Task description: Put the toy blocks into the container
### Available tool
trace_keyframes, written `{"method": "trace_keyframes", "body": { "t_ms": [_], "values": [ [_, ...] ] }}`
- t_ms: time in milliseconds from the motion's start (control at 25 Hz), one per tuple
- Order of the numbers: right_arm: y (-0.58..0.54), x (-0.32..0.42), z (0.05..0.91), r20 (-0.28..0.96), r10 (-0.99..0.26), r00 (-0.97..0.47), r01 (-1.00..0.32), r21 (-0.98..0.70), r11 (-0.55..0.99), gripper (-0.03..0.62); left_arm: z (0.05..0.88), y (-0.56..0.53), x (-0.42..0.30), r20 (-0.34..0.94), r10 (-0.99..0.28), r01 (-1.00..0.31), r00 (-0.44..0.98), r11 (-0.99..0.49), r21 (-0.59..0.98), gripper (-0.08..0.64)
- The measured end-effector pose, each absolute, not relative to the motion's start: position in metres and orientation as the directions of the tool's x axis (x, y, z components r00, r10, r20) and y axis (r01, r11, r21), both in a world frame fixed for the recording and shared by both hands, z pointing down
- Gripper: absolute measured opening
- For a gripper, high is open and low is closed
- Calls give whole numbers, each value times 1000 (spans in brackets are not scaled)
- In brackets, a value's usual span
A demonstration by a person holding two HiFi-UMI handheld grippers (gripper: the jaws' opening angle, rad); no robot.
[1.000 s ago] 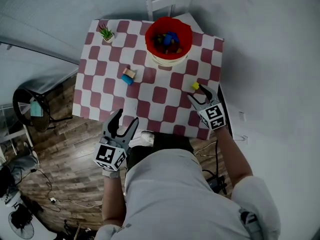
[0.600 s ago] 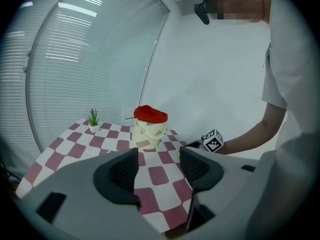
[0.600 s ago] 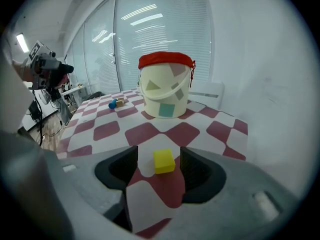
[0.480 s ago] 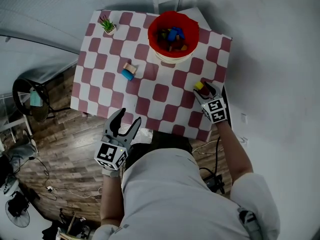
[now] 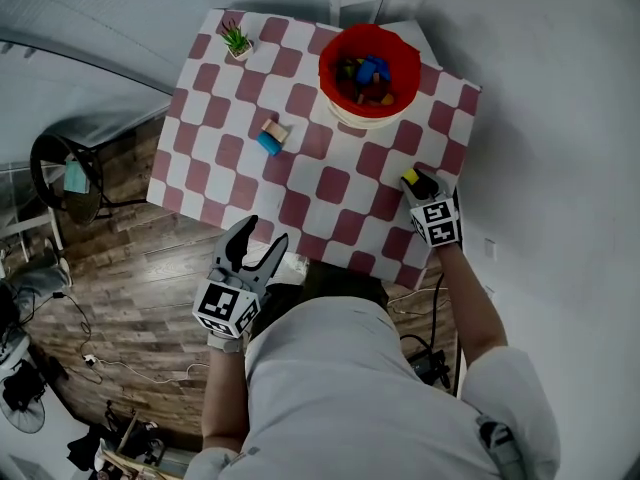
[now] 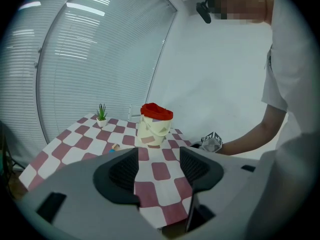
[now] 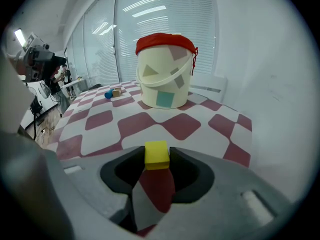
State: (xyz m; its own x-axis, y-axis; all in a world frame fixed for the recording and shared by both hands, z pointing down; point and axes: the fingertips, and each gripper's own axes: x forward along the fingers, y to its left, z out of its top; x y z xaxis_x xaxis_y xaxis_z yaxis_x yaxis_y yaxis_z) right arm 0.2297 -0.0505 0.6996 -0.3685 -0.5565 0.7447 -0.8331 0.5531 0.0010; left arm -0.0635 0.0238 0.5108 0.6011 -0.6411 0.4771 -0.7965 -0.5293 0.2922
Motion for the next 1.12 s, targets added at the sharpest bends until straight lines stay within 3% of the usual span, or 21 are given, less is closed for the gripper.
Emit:
{"method": "trace_keyframes", "body": {
  "t_ms": [1120],
  "values": [
    [-96, 163, 563, 608, -645, -463, -747, 124, 653, 155, 478, 46, -103, 358, -760, -839, 543, -466, 282, 241]
  ]
}}
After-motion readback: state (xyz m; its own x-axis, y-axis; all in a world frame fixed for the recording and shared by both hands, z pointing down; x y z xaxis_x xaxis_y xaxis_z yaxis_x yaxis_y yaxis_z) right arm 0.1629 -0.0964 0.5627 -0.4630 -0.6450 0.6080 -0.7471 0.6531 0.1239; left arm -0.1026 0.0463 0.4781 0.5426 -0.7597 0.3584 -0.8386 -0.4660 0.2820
